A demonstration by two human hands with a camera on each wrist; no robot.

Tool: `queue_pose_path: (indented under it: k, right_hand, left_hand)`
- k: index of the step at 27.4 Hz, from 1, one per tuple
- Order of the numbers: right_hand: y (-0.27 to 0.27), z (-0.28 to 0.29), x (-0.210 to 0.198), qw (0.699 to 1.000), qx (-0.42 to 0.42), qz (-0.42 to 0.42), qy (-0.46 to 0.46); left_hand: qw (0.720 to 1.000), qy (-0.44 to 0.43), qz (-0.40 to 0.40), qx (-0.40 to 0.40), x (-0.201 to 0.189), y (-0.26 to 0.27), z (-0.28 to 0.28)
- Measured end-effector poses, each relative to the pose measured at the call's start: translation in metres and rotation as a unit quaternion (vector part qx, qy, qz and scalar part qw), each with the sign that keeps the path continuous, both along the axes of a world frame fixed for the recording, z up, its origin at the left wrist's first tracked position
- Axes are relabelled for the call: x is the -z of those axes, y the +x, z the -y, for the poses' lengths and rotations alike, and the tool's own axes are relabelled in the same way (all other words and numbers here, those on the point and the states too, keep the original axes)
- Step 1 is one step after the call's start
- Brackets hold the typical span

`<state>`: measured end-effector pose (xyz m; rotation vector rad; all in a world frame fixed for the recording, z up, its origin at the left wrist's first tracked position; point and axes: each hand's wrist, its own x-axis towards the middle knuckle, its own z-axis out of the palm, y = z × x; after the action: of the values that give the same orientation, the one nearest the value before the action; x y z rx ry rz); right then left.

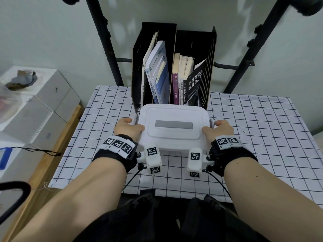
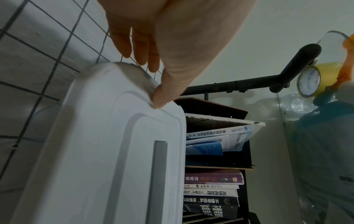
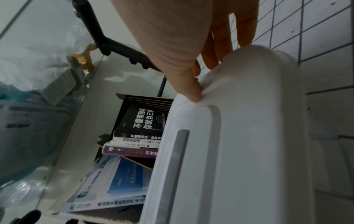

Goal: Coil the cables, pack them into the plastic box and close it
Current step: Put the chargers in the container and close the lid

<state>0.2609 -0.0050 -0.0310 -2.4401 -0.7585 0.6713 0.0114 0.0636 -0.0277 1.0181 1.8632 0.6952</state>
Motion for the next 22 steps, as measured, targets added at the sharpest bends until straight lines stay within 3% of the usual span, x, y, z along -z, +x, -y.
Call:
queue_pose_path:
  k: [7, 15, 22]
  right_hand:
    - [0.007, 0.004, -0.017, 0.993, -0.004, -0.106, -0.058]
    - [0.011, -0.003, -0.012, 0.99, -0.052, -0.074, -0.106]
    - [0.009, -0.006, -0.013, 0.994, -0.09, -0.029, -0.057]
  left_hand:
    - [0.996, -0.043, -0.029, 0.067, -0.003, -0.003, -0.001]
    - [0.991, -0.086, -0.04, 0.098, -0.005, -0.006, -0.002]
    - [0.993, -0.082, 0.016, 0.088, -0.004, -0.006, -0.003]
